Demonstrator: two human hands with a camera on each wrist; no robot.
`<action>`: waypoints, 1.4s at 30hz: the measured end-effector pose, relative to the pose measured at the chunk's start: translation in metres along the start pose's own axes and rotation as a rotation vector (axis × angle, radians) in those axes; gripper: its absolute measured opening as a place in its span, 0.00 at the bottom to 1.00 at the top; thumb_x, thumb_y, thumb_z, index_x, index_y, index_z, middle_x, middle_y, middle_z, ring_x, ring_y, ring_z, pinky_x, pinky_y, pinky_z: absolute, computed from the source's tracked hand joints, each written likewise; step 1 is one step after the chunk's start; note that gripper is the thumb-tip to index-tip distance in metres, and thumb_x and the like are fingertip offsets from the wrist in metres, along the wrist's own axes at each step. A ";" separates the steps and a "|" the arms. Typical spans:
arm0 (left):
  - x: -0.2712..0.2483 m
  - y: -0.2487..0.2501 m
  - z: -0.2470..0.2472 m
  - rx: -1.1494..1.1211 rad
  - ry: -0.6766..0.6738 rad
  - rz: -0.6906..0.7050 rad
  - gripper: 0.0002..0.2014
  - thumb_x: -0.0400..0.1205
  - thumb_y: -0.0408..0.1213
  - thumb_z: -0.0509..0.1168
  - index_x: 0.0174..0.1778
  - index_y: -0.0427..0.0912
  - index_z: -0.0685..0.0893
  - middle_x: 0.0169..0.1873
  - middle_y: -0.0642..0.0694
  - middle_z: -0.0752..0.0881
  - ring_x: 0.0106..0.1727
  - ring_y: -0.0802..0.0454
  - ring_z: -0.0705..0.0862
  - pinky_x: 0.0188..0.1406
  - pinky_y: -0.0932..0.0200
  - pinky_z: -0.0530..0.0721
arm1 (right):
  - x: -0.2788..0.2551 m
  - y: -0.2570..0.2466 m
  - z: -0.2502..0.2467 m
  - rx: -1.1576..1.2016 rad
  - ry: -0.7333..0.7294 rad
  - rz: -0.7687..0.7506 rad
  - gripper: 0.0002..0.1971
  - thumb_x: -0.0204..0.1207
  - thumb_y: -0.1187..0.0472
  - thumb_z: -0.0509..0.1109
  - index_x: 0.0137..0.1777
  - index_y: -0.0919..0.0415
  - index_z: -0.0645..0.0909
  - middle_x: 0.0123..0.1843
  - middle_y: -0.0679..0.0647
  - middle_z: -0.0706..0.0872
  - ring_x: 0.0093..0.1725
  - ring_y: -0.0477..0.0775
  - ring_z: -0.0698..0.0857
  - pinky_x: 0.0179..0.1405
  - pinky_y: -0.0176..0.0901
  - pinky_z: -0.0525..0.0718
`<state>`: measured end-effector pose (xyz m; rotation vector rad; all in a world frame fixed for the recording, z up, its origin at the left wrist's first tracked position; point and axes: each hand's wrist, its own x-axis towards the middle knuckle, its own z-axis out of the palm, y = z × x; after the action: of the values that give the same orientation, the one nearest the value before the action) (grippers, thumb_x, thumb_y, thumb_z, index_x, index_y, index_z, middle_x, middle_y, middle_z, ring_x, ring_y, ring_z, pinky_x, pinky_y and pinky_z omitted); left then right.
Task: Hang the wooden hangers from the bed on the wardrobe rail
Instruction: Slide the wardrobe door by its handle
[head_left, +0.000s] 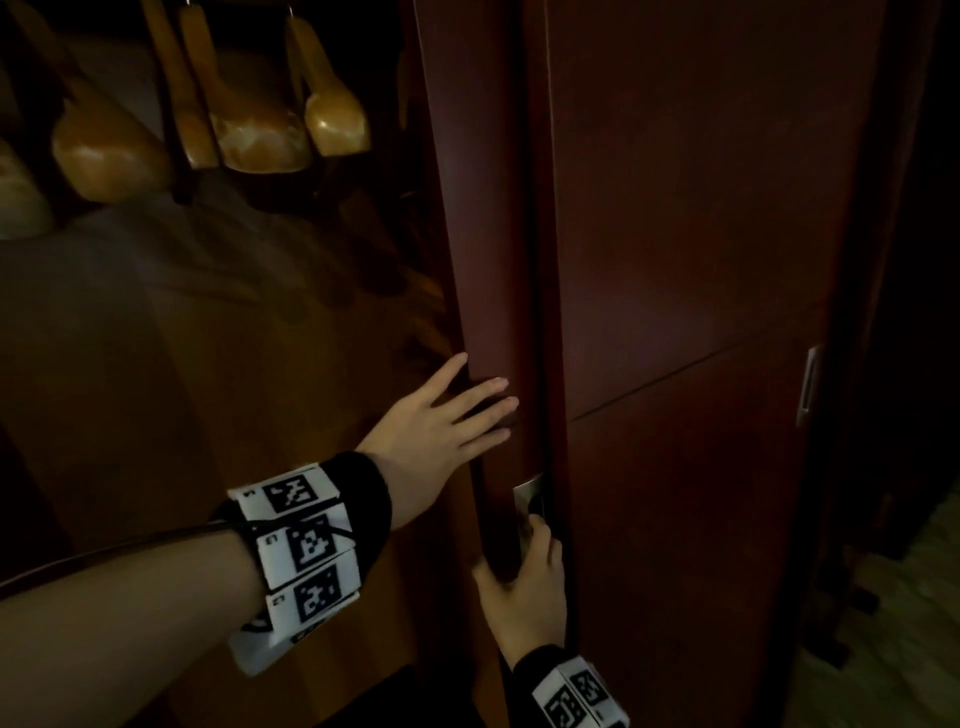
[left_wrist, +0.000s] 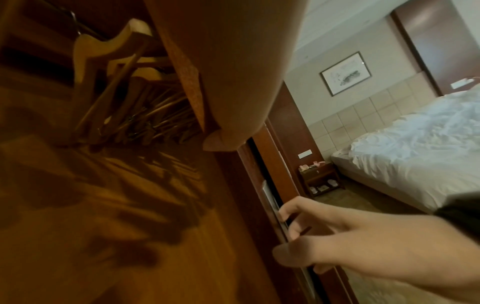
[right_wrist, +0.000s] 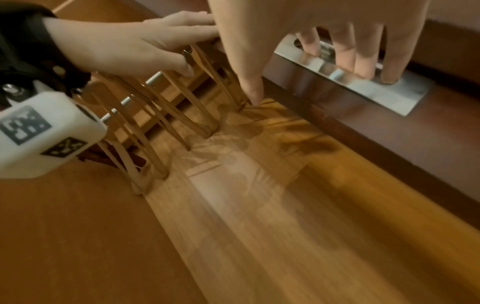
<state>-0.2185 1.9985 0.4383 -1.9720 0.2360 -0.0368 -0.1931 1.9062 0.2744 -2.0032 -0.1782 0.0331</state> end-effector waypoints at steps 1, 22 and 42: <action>-0.003 0.000 0.000 0.007 -0.004 -0.005 0.34 0.86 0.44 0.48 0.82 0.47 0.34 0.81 0.43 0.30 0.80 0.41 0.27 0.60 0.33 0.17 | -0.001 -0.001 0.001 0.001 -0.005 -0.004 0.40 0.72 0.45 0.70 0.80 0.48 0.54 0.78 0.48 0.64 0.77 0.51 0.67 0.73 0.48 0.73; -0.142 0.003 0.039 -0.148 -0.150 -0.083 0.32 0.86 0.43 0.47 0.82 0.51 0.36 0.75 0.47 0.22 0.73 0.46 0.19 0.66 0.40 0.17 | -0.101 -0.037 0.074 -0.127 -0.239 -0.171 0.31 0.80 0.36 0.52 0.80 0.47 0.56 0.78 0.48 0.65 0.75 0.51 0.72 0.70 0.46 0.76; -0.252 -0.001 0.059 -0.280 -0.225 -0.246 0.30 0.86 0.39 0.45 0.82 0.53 0.38 0.81 0.48 0.30 0.82 0.49 0.29 0.77 0.44 0.28 | -0.199 -0.082 0.139 -0.164 -0.438 -0.390 0.29 0.80 0.39 0.55 0.78 0.50 0.60 0.73 0.54 0.72 0.67 0.58 0.79 0.64 0.46 0.79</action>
<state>-0.4574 2.0982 0.4363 -2.2532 -0.1578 0.0617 -0.4129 2.0373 0.2781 -2.0670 -0.8723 0.2145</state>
